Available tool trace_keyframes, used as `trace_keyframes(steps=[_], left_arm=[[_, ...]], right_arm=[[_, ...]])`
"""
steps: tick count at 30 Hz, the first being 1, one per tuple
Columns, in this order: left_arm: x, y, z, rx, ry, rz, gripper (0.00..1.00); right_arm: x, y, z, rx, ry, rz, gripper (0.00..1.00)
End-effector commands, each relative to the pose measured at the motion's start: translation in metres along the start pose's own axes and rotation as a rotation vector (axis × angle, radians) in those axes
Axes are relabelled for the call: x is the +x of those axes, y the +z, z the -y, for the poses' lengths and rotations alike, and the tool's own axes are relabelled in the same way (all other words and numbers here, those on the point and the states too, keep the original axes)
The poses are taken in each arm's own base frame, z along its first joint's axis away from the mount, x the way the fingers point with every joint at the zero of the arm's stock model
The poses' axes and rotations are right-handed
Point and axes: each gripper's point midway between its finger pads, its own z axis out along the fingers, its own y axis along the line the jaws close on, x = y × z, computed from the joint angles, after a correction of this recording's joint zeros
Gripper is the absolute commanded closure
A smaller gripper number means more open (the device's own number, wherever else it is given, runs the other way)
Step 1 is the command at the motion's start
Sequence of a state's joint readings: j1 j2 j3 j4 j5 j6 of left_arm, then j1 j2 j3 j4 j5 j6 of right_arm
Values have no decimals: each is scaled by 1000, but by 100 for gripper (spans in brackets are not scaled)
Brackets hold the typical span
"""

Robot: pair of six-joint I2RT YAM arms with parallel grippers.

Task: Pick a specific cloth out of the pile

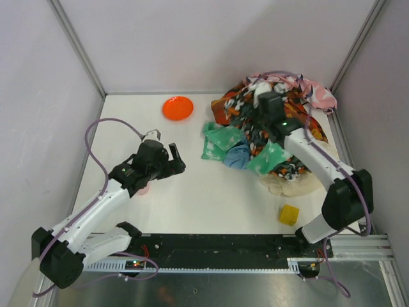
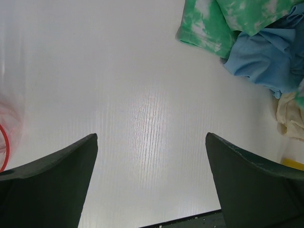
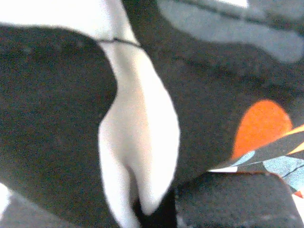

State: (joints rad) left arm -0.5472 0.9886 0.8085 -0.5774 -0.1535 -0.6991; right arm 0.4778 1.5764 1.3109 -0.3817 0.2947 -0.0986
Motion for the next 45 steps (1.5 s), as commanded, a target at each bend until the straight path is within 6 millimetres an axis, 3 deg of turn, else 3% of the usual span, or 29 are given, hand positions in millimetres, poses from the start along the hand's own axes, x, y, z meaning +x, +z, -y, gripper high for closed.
trace_keyframes(steps=[1, 3, 5, 10, 16, 20, 24, 29, 36, 40, 45], left_arm=[[-22, -4, 20, 47, -1, 47, 0], [-23, -2, 22, 47, 2, 42, 0], [-23, 1, 23, 44, 5, 38, 0], [-28, 8, 29, 42, 23, 26, 0], [-36, 25, 53, 77, 57, -11, 0], [-35, 46, 81, 132, 106, -58, 0], [-21, 74, 122, 221, 173, -153, 0], [0, 115, 172, 313, 223, -252, 0], [30, 161, 233, 421, 251, -353, 0], [40, 186, 248, 417, 259, -355, 0], [59, 214, 251, 401, 231, -400, 0]], right_arm=[[-75, -21, 81, 96, 235, 240, 100], [-63, -11, 114, 139, 320, 203, 100], [-37, 5, 143, 182, 390, 128, 100], [62, 54, 201, 294, 537, -131, 100], [155, 108, 224, 292, 656, -342, 100], [179, 124, 224, 282, 672, -415, 89], [176, 124, 230, 303, 675, -420, 64], [161, 113, 241, 336, 683, -379, 43], [136, 81, 260, 425, 672, -335, 5], [103, 46, 275, 479, 654, -257, 1], [58, -5, 275, 480, 672, -130, 1]])
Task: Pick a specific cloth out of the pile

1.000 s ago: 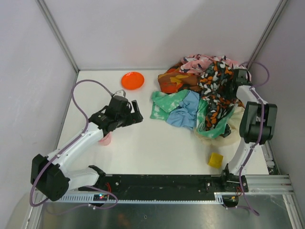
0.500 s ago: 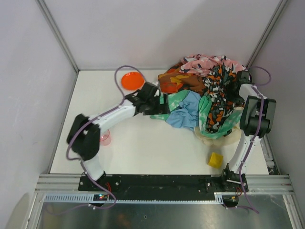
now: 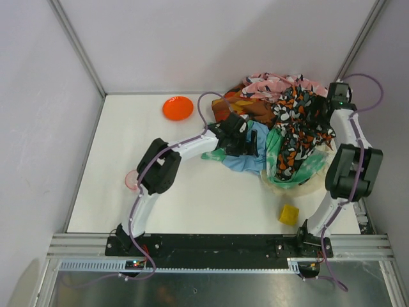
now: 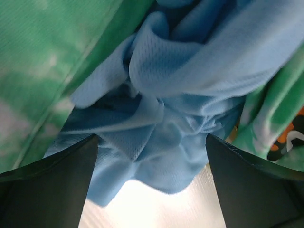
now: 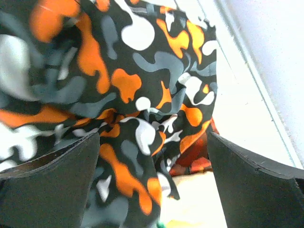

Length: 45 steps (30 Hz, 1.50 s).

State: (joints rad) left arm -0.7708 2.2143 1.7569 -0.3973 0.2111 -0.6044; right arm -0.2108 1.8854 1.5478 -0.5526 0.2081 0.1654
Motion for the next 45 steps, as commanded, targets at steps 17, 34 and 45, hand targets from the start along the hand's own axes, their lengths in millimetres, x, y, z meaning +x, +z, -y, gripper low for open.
trace_keyframes(steps=[17, 34, 45], left_arm=[[-43, -37, 41, 61, 90, 142, 99], [-136, -239, 36, -59, 184, 611, 99], [-180, -404, 49, -149, 258, 984, 99]], right_arm=[[111, -224, -170, -637, -319, 121, 1], [184, -97, -106, -215, -253, -108, 4], [182, -53, -68, -100, -134, -156, 6]])
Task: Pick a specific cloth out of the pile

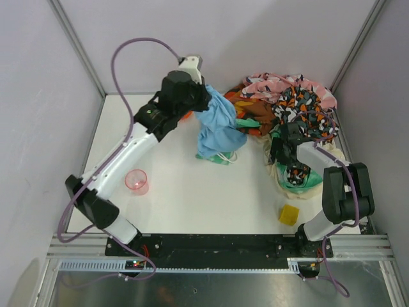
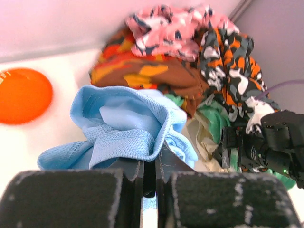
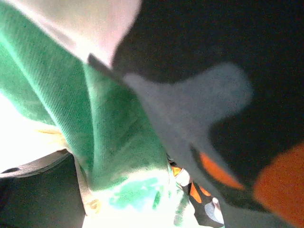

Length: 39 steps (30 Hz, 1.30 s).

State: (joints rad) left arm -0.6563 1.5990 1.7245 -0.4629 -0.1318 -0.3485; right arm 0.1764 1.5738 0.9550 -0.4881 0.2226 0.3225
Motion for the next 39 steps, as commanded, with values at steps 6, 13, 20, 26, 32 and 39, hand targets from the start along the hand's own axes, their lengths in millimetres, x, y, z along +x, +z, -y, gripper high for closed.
trace_keyframes(steps=[6, 13, 20, 26, 32, 39], left_arm=[[-161, -140, -9, -86, 59, 493, 99], [-199, -205, -10, -83, 60, 632, 99], [-198, -240, -2, 4, 38, 663, 99], [-177, -254, 32, 226, 43, 596, 99], [-161, -287, 72, 488, 48, 544, 99], [-188, -348, 97, 648, 56, 613, 99]], right_arm=[[-20, 11, 17, 6, 112, 50, 6], [-27, 7, 8, -36, 91, 77, 6], [-30, -3, -9, -94, 46, 103, 6], [-36, -22, -28, -174, -2, 145, 6], [-43, -37, -30, -196, -11, 185, 5], [-42, -41, -30, -202, -2, 184, 5]])
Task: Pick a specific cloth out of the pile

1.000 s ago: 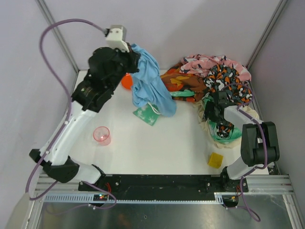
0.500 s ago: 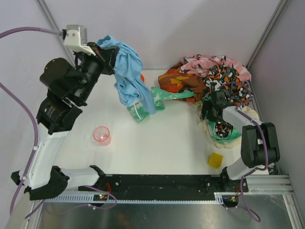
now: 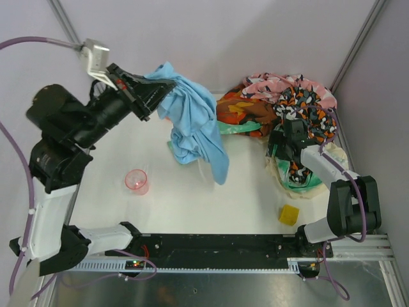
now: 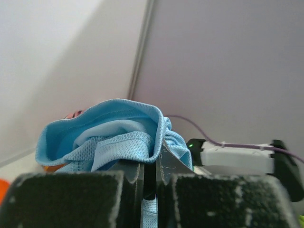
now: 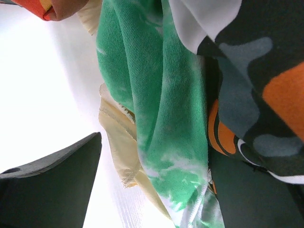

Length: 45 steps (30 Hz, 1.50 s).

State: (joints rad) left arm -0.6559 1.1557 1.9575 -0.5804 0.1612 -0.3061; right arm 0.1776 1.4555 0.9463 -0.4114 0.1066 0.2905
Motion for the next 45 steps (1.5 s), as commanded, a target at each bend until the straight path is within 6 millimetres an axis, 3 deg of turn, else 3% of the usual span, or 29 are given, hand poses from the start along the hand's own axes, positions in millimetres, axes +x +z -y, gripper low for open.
trace_keyframes(steps=[1, 8, 15, 18, 23, 26, 30, 34, 41, 43, 45], left_arm=[[-73, -37, 57, 213, 0, 181, 99], [-83, -37, 58, 209, -9, 204, 99], [-54, -3, 33, 123, -20, 135, 99], [-16, 21, 14, 74, -47, 44, 99], [92, 54, -23, -5, -132, -177, 99], [152, 64, -21, 10, -164, -277, 99], [205, 66, -11, 31, -182, -358, 99], [230, 62, -2, 62, -202, -387, 99], [232, 44, 27, 205, -218, -397, 99], [236, 38, 23, 186, -217, -390, 99], [250, 33, 5, 99, -219, -390, 99]], right_arm=[[-11, -7, -6, -30, -3, 47, 5], [-10, -9, -6, -30, -13, 42, 5], [-11, -9, -6, -30, -17, 46, 5], [-10, -10, -5, -28, -15, 43, 5], [-15, -19, -3, -17, -18, 68, 5], [-20, -24, -1, -11, -14, 92, 5], [-22, -28, 0, -8, -9, 104, 5], [-19, -28, 2, 0, -6, 100, 5], [-21, -33, 3, 6, 2, 116, 5], [-22, -37, 4, 9, 9, 126, 4], [-24, -42, 4, 8, 13, 141, 4]])
